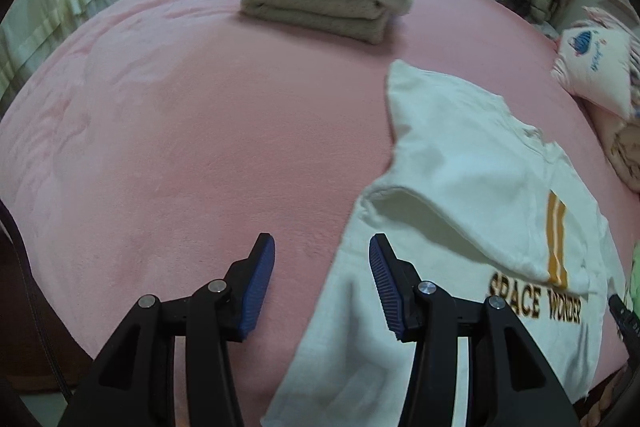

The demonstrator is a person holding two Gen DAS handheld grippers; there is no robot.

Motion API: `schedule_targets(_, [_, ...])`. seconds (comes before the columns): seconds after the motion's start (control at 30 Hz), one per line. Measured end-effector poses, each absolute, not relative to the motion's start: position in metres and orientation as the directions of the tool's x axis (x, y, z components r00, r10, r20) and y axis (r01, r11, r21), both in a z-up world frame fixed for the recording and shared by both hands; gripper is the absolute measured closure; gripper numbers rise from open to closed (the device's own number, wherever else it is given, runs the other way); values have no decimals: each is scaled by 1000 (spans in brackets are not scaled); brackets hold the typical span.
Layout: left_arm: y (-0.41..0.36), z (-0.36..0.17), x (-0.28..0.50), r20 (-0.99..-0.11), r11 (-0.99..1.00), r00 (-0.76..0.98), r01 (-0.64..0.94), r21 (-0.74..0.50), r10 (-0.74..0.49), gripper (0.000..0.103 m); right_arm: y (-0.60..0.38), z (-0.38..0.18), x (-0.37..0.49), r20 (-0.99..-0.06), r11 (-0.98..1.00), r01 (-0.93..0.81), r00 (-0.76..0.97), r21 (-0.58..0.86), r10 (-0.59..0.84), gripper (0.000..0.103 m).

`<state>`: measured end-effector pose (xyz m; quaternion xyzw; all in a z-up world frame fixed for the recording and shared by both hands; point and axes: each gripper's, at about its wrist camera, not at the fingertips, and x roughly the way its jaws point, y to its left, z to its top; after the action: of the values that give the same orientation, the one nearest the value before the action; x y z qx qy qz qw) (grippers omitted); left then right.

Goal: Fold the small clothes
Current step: 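Move the right gripper toward the other striped sleeve cuff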

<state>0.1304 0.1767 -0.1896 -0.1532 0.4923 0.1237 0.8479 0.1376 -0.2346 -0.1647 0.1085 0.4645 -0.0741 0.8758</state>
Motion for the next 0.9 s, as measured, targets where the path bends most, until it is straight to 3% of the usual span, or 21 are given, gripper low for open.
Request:
schedule_targets(0.13, [156,-170,125,-850,952,521,-293,-93,77,46,-228,-152,126,-826,969,207,563,133,-7,84])
schedule_targets(0.27, [136,-154,122,-838,968,543,-238,-80,64,46,-219,-136,112,-805,973,169,593,156,26,84])
schedule_targets(0.4, [119,-141,119,-826,977,561,-200,-67,58,44,-209,-125,98,-792,980,126,608,157,49,73])
schedule_targets(0.5, [109,-133,114,-815,982,575,-182,-49,66,34,-202,-124,91,-790,983,99,610,158,66,71])
schedule_targets(0.63, [101,-127,113,-805,987,588,-158,-22,76,34,-192,-127,90,-795,984,62,599,165,95,64])
schedule_targets(0.9, [85,-121,116,-806,993,588,-120,-5,67,34,-178,-128,91,-800,986,10,586,169,131,63])
